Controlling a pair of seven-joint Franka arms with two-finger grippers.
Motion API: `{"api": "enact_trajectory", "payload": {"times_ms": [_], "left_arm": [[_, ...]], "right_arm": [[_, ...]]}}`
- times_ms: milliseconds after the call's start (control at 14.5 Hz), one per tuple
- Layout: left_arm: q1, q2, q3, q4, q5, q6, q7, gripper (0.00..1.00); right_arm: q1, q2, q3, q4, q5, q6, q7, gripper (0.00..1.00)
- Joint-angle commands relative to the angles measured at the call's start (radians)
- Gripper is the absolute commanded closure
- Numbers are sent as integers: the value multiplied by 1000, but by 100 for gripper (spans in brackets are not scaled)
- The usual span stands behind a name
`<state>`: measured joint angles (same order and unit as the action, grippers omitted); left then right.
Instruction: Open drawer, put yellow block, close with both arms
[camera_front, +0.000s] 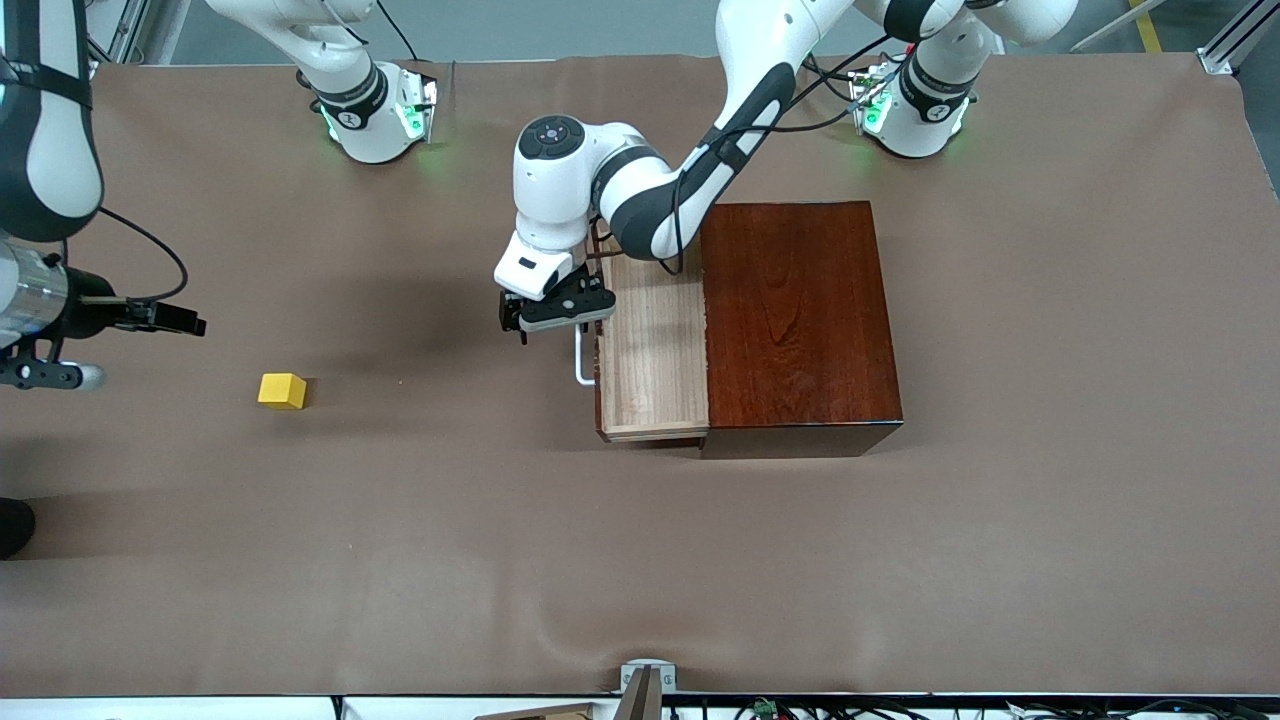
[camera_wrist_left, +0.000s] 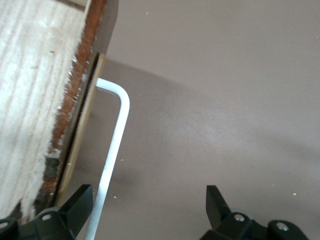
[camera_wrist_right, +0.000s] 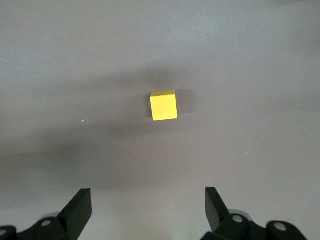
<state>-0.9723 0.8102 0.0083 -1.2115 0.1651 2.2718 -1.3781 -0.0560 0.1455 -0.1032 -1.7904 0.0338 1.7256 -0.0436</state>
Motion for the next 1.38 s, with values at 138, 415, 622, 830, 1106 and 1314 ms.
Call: {"api": "enact_trajectory", "payload": {"times_ms": [138,415,622,830,1106,1314], "left_arm": [[-31,-81,-1,7,91,-216,-16,0],[12,-254,4,6,90,-423,81,0],[107,-389,4,4,91,-616,157,0],[228,-479,1,-2,79,-748,362,0],[423,-574,-2,-13,56,-837,702,0],[585,-629,-2,-57,-25,-871,870,0]], "right_arm": [[-10,-7,10,-93,-6,109,40,0],[-10,-6,10,-159,-5,175,40,0],[-10,-6,10,-211,-3,238,40,0],[-8,-6,10,-285,-3,330,40,0],[-8,5,11,-357,1,436,40,0],[-5,20,11,-406,5,514,40,0]]}}
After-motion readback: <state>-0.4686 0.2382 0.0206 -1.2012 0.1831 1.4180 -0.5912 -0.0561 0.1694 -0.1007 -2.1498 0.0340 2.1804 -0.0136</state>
